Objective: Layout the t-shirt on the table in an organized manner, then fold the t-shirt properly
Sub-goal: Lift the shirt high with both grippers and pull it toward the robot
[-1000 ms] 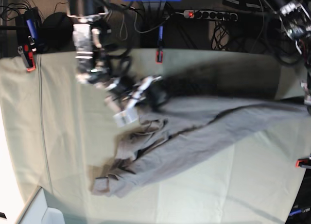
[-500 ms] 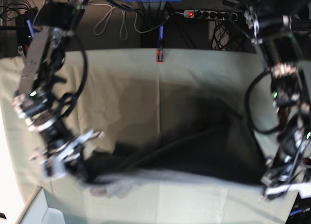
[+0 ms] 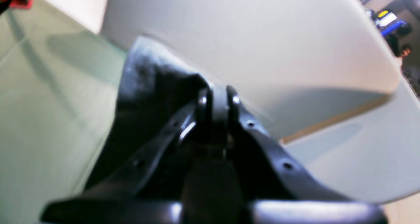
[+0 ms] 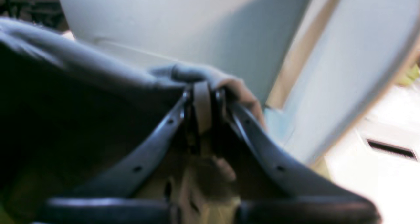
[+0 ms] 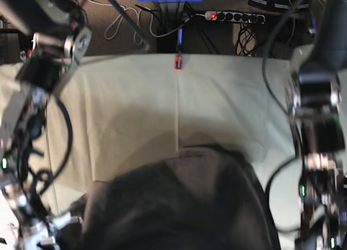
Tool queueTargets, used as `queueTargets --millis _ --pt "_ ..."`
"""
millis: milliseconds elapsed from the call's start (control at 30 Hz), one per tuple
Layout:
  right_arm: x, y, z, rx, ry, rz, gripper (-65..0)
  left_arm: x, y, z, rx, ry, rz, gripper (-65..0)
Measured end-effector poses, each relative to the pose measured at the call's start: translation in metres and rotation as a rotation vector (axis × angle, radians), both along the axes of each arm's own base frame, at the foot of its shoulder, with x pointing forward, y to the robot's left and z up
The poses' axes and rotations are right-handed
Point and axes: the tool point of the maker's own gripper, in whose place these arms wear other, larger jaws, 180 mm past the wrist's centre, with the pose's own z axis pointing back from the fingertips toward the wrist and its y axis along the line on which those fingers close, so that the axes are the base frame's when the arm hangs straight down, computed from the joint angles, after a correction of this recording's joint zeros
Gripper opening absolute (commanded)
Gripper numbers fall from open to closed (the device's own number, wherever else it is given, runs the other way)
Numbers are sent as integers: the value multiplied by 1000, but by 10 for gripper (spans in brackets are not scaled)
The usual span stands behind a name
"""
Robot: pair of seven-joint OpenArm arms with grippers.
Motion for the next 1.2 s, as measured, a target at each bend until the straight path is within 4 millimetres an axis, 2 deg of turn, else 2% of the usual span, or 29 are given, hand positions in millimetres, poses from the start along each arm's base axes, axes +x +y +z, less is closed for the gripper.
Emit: queueTargets --millis 100,167,267,300,367,433,467,533,600,633,700,733,767,833,900,967,1033,1100,1133,1200 --pt "30 -11 15 20 5 -5 -650 20 -7 27 13 -13 -18 -649" --pt "51 -17 31 33 4 -2 -650 33 -4 41 14 -10 -5 -649" --pt "79 -24 66 33 -18 16 -650 53 -7 80 29 -68 35 -649" --pt "86 -27 80 25 -28 12 -650 56 -12 100 34 -96 26 -649" --pt "92 -29 114 38 -85 16 -650 60 -15 137 52 -161 31 -649" --pt "95 -33 145 39 -134 13 -650 57 -12 163 53 -226 47 -649" --pt "94 -36 158 39 -158 10 -650 57 -11 164 51 -228 47 -649" --pt "92 -37 173 34 -193 11 -650 58 -13 151 49 -192 33 -649" --pt "91 -33 172 9 -191 14 -650 55 -13 139 51 -171 27 -649" --pt "90 -30 163 3 -179 19 -650 53 -13 140 57 -171 29 -649" --pt "84 -27 134 -6 -146 20 -650 41 -9 154 79 -232 19 -649" --pt "79 -27 114 -19 -117 16 -650 34 -5 156 98 -264 19 -649" --pt "73 -26 86 -25 -73 20 -650 29 2 145 108 -258 26 -649" --pt "60 -25 42 -39 -7 18 -650 23 11 105 120 -196 37 -649" --pt "45 -16 -5 -38 76 26 -650 13 10 30 136 -56 21 -649" --pt "22 -5 -49 -37 151 39 -650 -9 1 -34 136 52 -13 -649" --pt "-4 7 -83 -17 179 62 -650 -33 1 -62 103 68 -28 -649" --pt "-25 20 -114 34 209 80 -650 -49 25 -81 83 66 49 -649" --pt "-36 26 -134 56 241 87 -650 -59 36 -100 73 102 79 -649" --pt "-58 37 -165 93 297 92 -650 -81 45 -145 38 196 116 -649"
